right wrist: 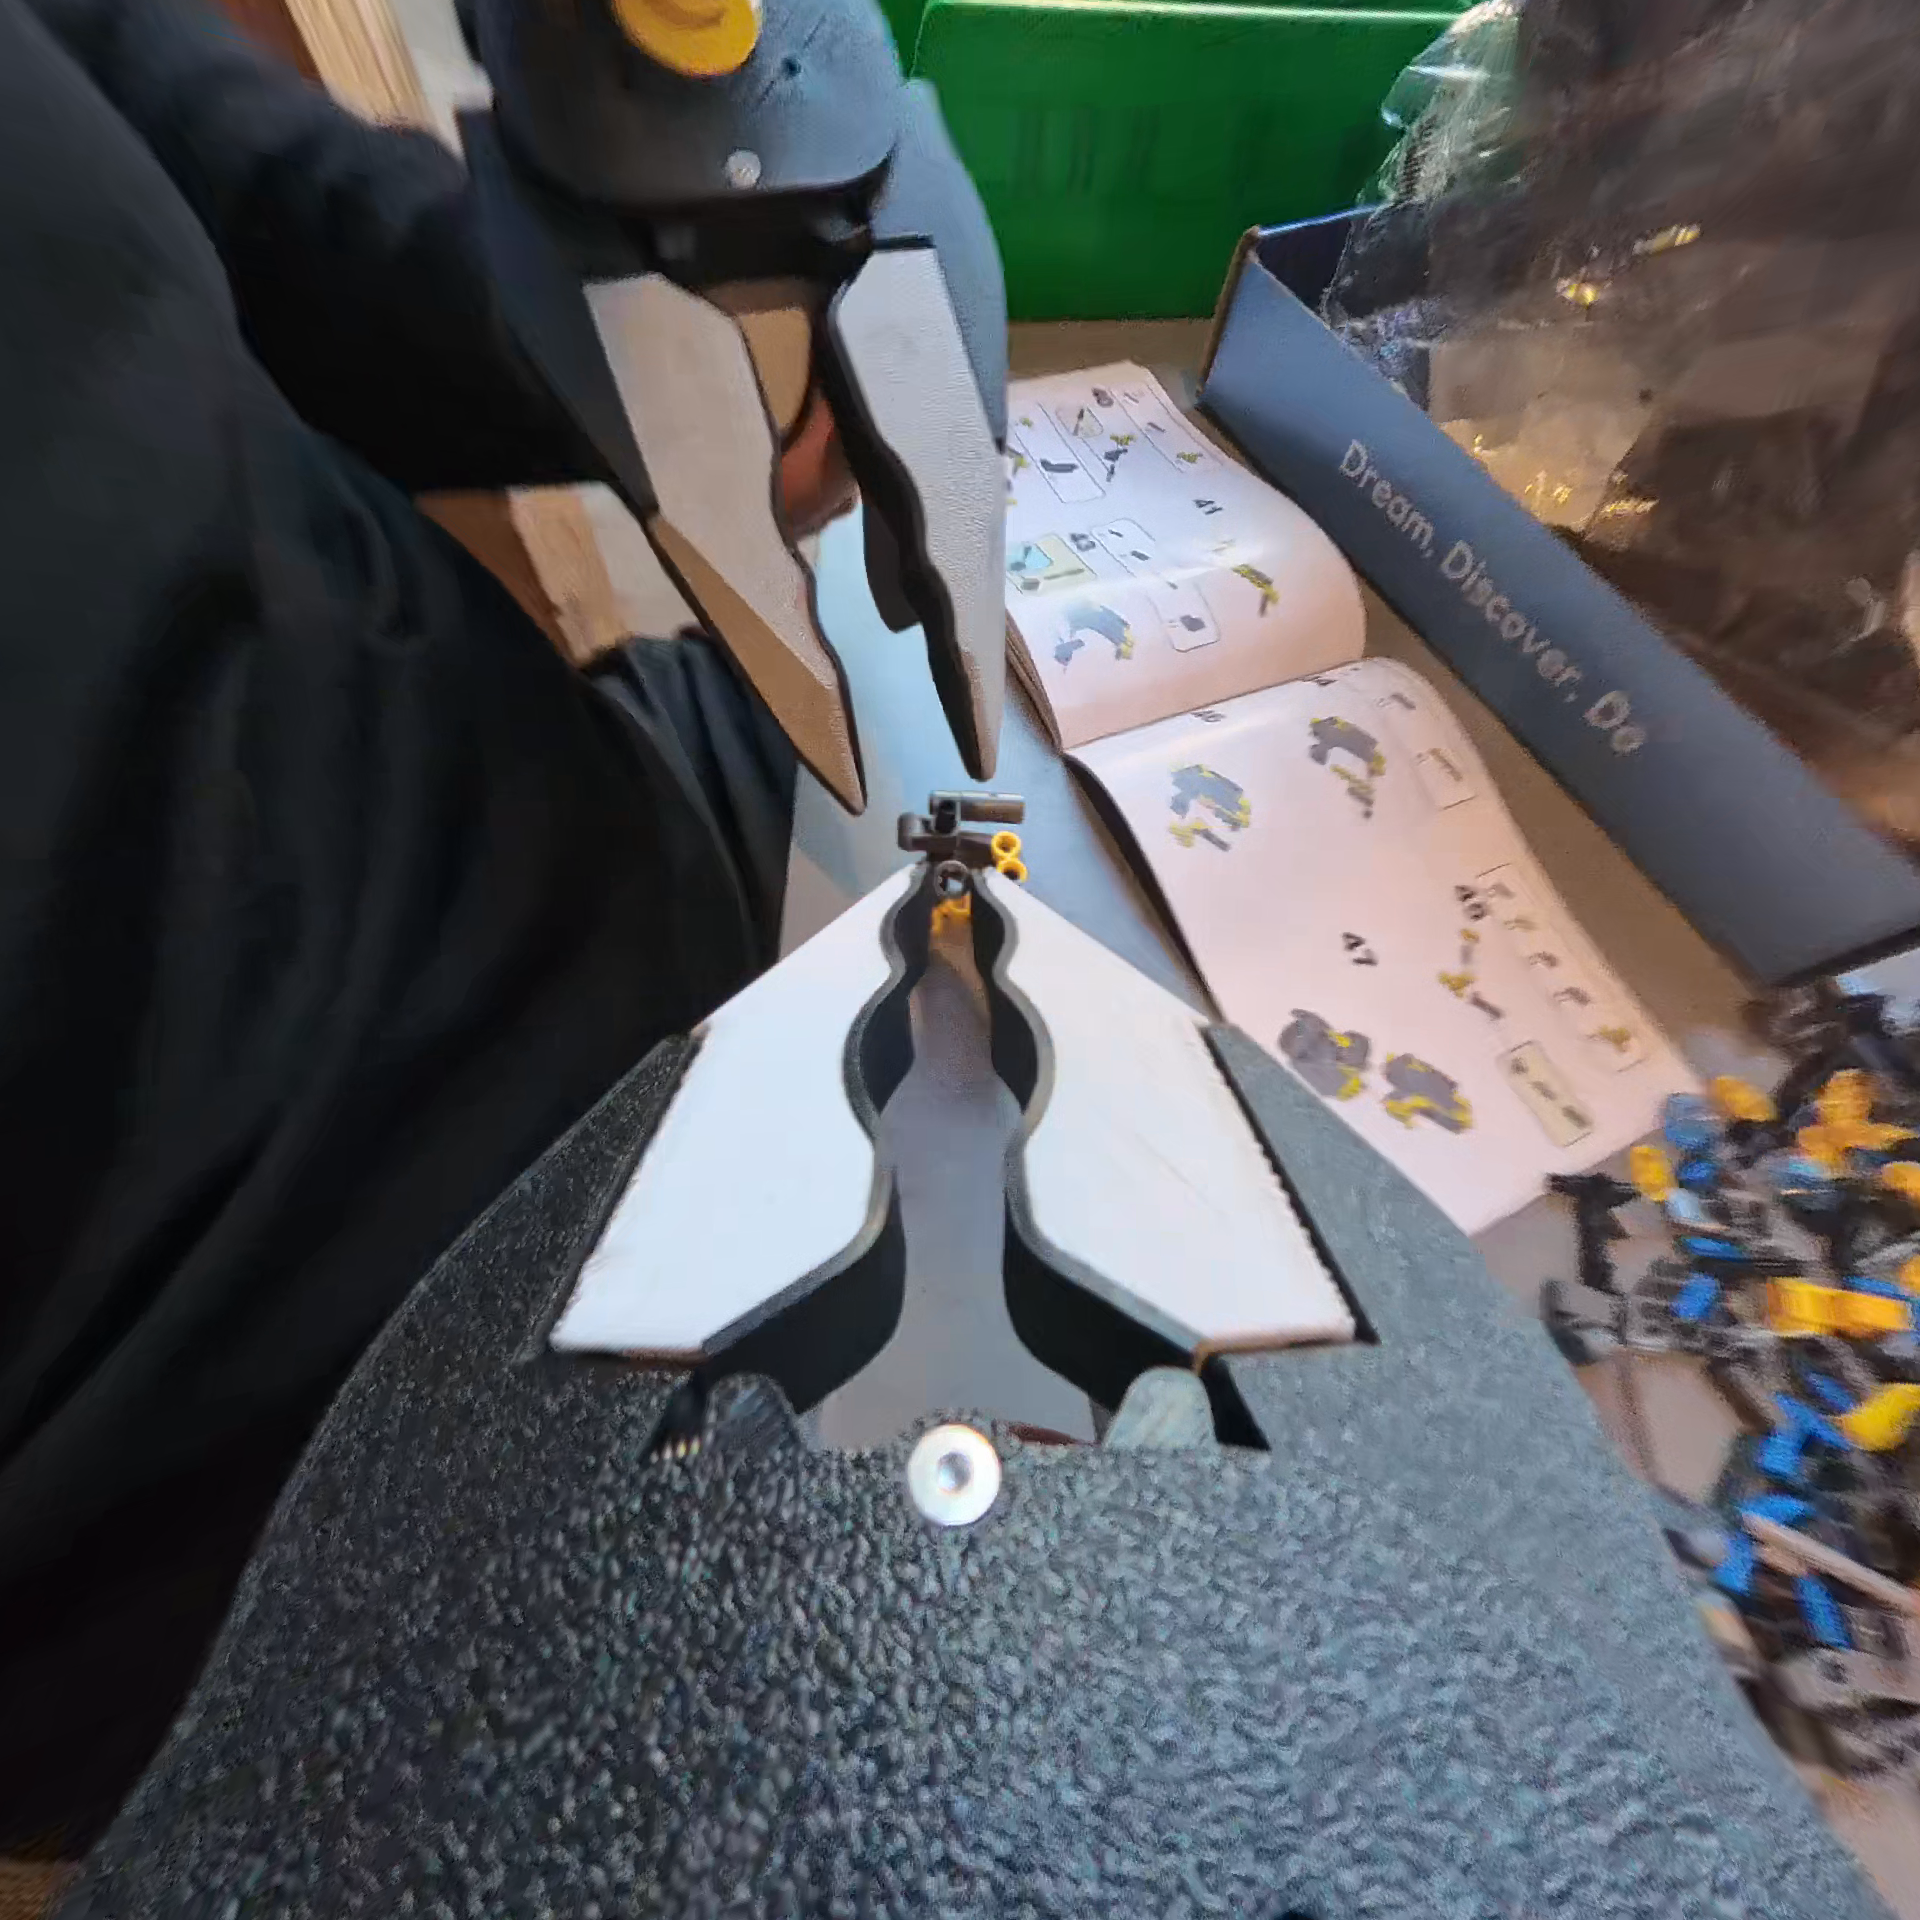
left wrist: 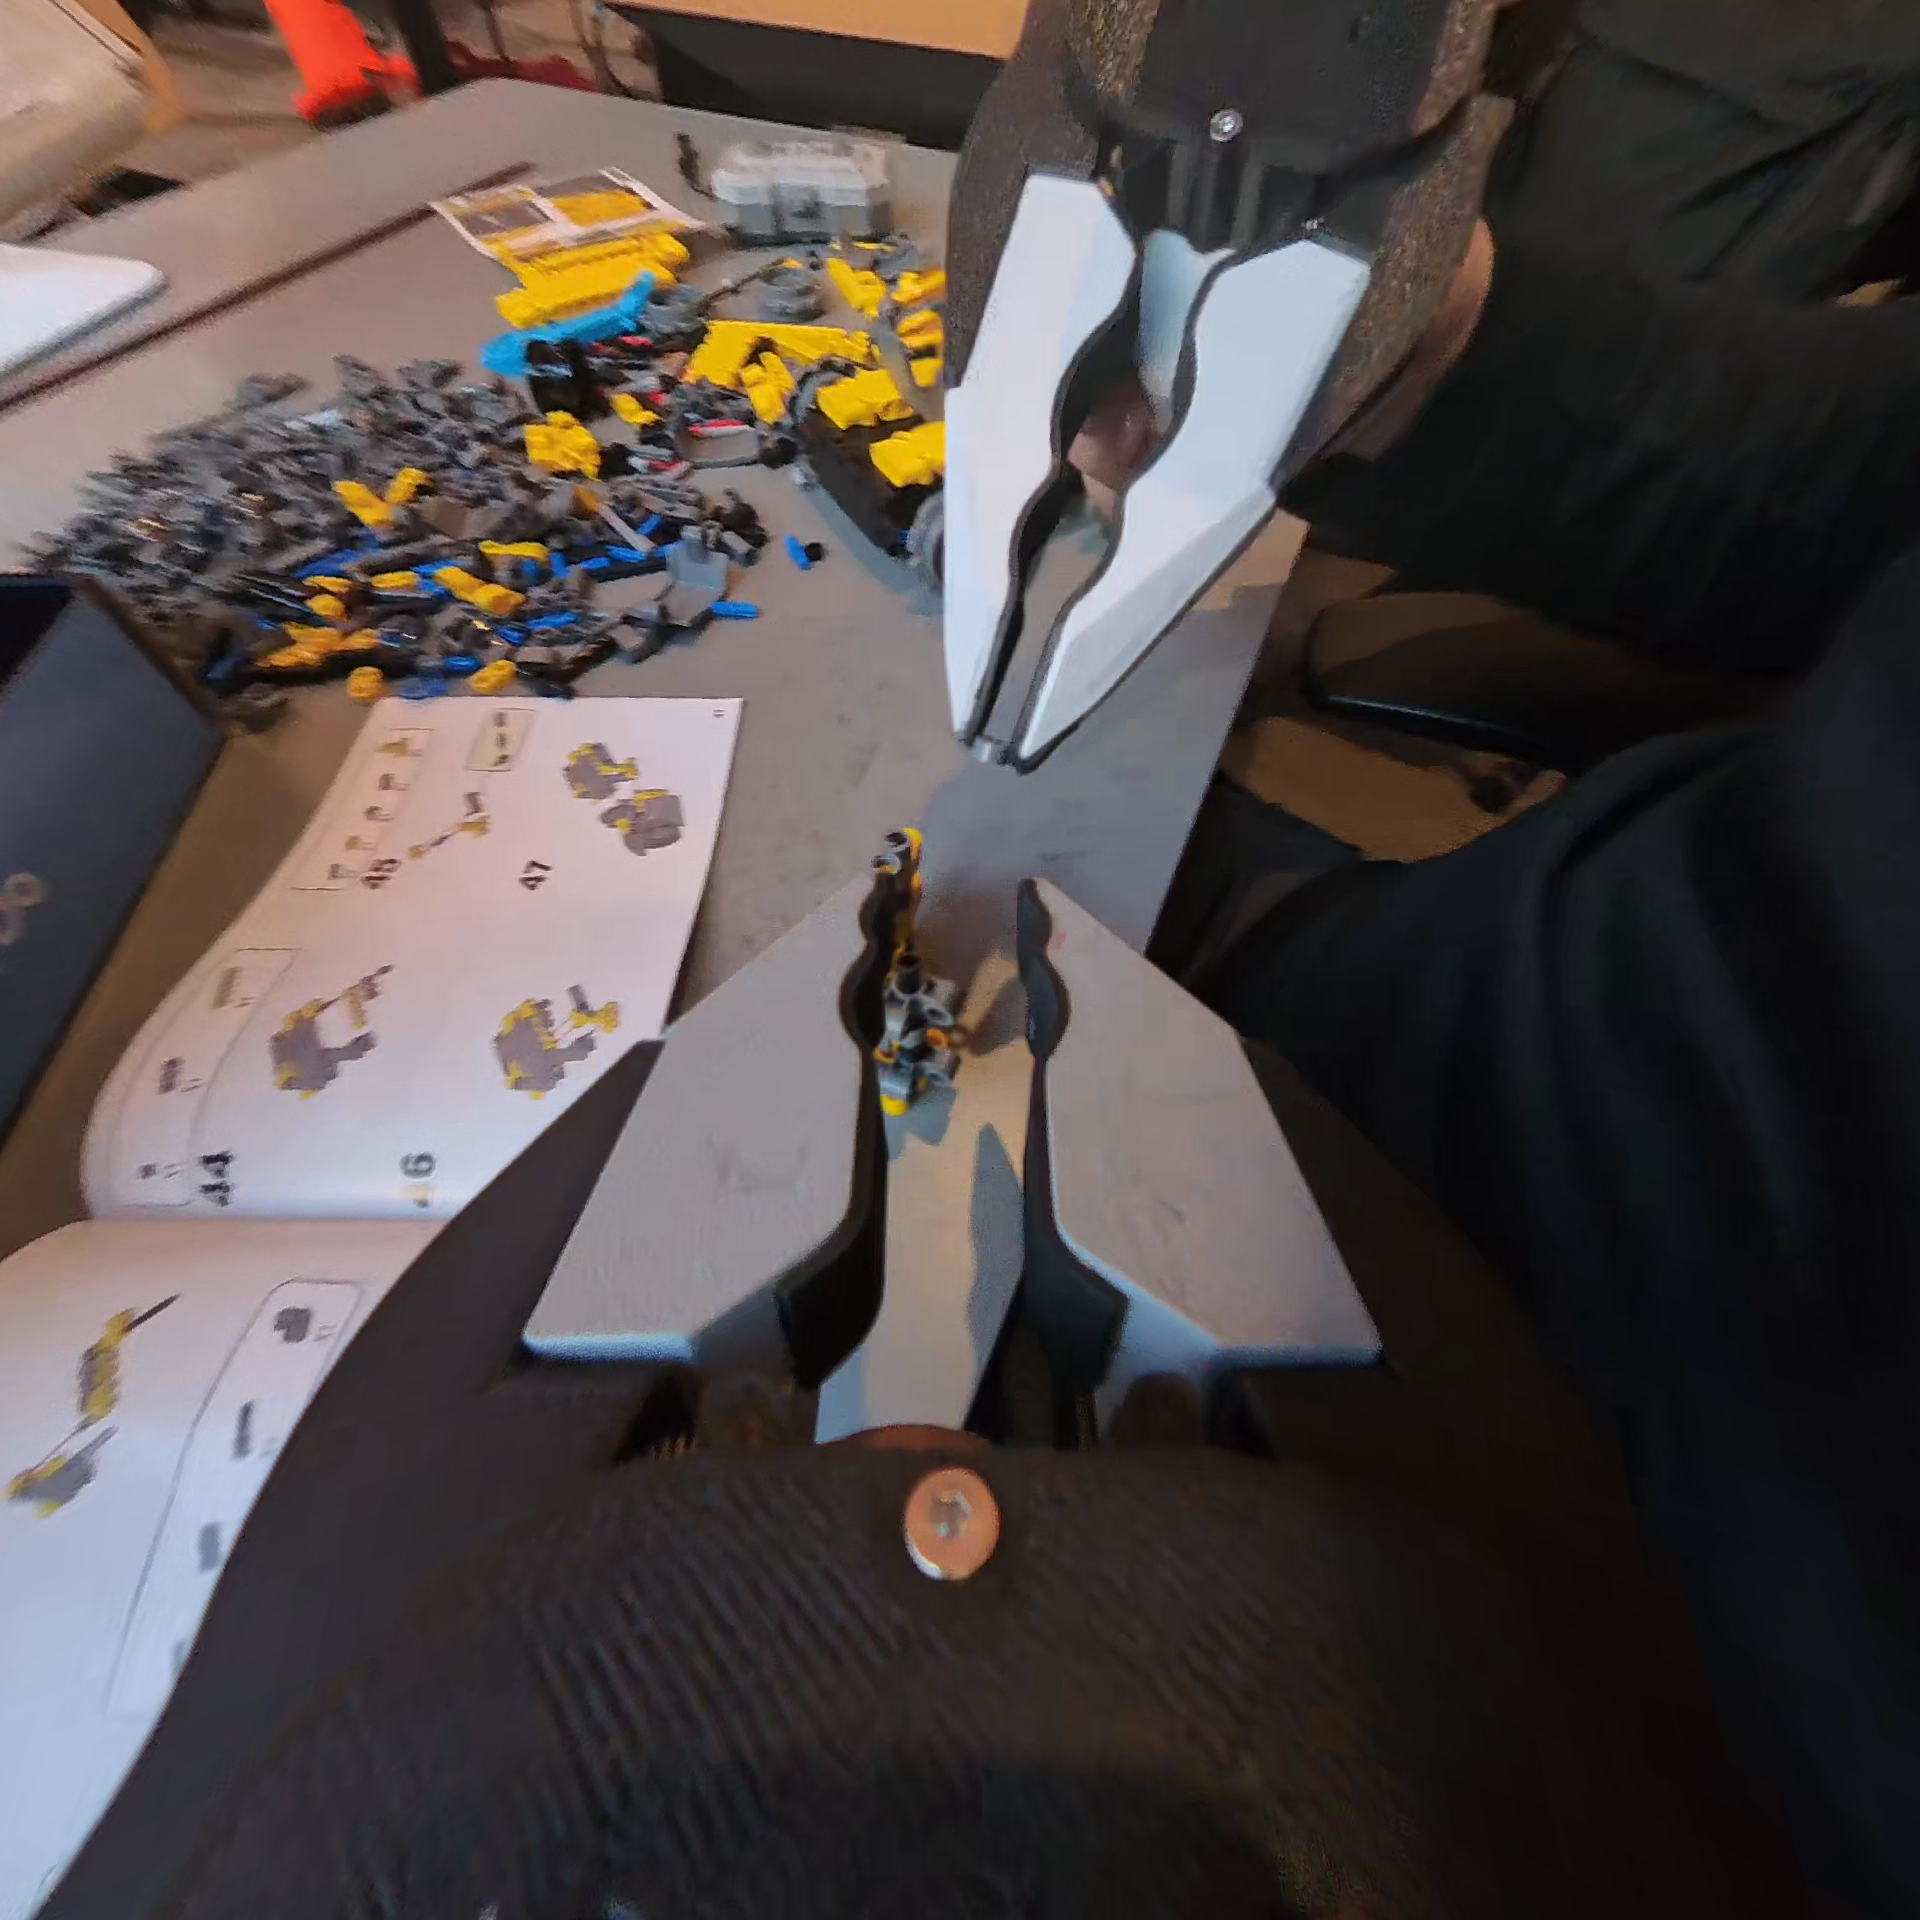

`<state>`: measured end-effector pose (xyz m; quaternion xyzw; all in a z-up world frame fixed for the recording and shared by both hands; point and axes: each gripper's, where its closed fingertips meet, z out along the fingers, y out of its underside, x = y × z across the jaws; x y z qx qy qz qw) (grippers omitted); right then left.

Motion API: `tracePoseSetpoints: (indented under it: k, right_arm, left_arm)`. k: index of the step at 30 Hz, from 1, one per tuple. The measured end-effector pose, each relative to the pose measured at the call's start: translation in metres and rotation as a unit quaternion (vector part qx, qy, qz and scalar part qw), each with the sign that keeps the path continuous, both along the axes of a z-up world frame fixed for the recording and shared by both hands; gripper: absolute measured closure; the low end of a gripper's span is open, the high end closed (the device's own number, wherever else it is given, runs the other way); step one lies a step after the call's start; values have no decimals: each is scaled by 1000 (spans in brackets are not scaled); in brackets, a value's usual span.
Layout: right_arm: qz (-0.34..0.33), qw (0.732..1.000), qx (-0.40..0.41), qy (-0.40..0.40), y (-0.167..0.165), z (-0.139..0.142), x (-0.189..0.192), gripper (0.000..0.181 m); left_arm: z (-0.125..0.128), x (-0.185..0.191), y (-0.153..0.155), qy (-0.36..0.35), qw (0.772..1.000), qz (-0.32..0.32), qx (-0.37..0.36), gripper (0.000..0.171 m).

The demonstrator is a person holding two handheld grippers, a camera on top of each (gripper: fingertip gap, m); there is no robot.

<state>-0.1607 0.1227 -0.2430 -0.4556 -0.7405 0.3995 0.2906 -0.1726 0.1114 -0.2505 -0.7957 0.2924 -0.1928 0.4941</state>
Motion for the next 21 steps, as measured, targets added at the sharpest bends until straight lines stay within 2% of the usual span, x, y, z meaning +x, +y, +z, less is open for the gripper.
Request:
tracePoseSetpoints:
  k: [5,10,15,18,21]
  right_arm:
    - [31,991,131,19,-6,3,0,175]
    - [39,977,206,26,-2,8,-1,175]
    - [43,970,239,28,-4,11,-2,175]
    - [34,969,244,30,-4,13,-3,175]
    - [29,967,251,36,-4,15,-3,175]
  left_arm:
    - [-1,6,-1,-28,998,-33,-51,151]
    - [6,12,-1,-127,982,-53,-133,150]
    - [20,13,1,-224,956,-64,-180,153]
    - [24,11,6,-255,946,-52,-194,165]
    - [24,14,5,-274,936,-59,-214,158]
